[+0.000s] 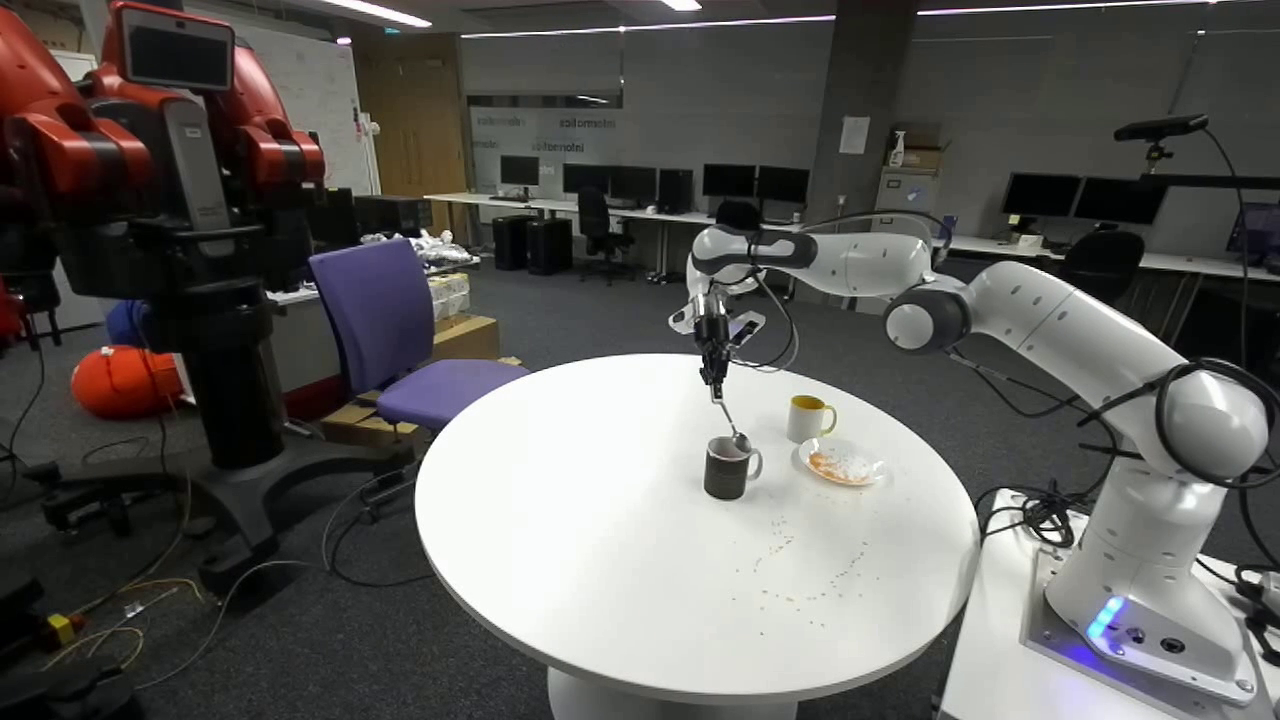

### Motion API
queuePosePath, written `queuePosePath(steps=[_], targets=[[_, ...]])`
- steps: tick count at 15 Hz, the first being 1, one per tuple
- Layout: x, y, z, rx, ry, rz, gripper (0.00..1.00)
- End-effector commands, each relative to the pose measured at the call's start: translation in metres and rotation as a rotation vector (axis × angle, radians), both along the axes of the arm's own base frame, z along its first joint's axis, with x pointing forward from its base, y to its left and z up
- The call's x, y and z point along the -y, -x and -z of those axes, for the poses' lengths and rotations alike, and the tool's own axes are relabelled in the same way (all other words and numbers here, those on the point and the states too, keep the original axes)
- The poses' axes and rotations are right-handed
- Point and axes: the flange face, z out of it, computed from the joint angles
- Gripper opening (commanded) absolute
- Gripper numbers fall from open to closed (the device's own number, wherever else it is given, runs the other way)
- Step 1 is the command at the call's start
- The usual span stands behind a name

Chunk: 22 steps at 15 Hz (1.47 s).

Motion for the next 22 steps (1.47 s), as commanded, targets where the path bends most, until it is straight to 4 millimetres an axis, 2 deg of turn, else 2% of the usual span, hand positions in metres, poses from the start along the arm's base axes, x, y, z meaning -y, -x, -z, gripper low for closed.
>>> queuePosePath(steps=[1, 7, 15, 16, 17, 22], targets=[[-0.001, -0.004, 0.004, 0.037, 0.031, -0.007, 0.01], [-0.001, -0.011, 0.009, 0.078, 0.034, 0.010, 0.01], [-0.005, -0.009, 0.013, 0.067, 0.021, -0.013, 0.03], [-0.005, -0.008, 0.013, 0.065, 0.019, -0.014, 0.28], [-0.005, -0.008, 0.013, 0.064, 0.016, -0.012, 0.29], [-0.005, -0.008, 0.013, 0.064, 0.014, -0.012, 0.66]])
